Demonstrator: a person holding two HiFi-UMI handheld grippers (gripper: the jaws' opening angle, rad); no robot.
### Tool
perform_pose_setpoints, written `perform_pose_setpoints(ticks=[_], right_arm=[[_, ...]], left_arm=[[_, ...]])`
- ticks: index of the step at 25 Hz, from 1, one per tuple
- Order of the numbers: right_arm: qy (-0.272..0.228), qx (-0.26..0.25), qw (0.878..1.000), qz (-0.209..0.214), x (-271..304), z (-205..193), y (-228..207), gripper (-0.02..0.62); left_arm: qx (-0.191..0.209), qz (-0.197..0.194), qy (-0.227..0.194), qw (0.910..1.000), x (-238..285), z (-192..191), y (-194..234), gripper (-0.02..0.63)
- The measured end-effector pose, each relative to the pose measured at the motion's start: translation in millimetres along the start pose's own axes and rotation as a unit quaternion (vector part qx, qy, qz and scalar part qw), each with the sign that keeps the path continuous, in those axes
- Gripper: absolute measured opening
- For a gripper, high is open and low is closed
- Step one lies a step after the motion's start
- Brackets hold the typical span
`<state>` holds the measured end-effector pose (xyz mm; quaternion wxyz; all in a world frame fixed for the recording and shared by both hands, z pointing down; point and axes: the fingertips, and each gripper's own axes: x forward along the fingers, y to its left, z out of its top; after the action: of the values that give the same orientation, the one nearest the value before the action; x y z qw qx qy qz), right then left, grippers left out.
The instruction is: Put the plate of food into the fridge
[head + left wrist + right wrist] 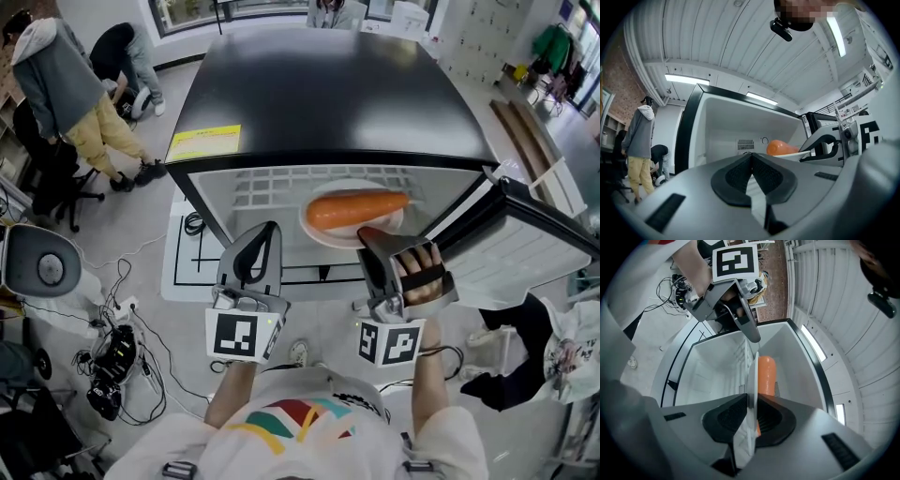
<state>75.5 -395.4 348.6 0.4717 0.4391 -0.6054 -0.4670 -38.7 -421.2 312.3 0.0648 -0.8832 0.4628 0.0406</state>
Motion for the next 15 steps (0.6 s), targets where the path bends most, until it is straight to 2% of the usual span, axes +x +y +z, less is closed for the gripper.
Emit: perform_pose_setpoints(ticks=[15], right_arm=[[0.027, -0.044, 0.998, 0.047, 50.5, -6.2, -3.5, 0.051]], left_arm=[[-0.013, 0.002, 0.013, 0.9998, 5.6, -15.9, 8.0, 0.005]])
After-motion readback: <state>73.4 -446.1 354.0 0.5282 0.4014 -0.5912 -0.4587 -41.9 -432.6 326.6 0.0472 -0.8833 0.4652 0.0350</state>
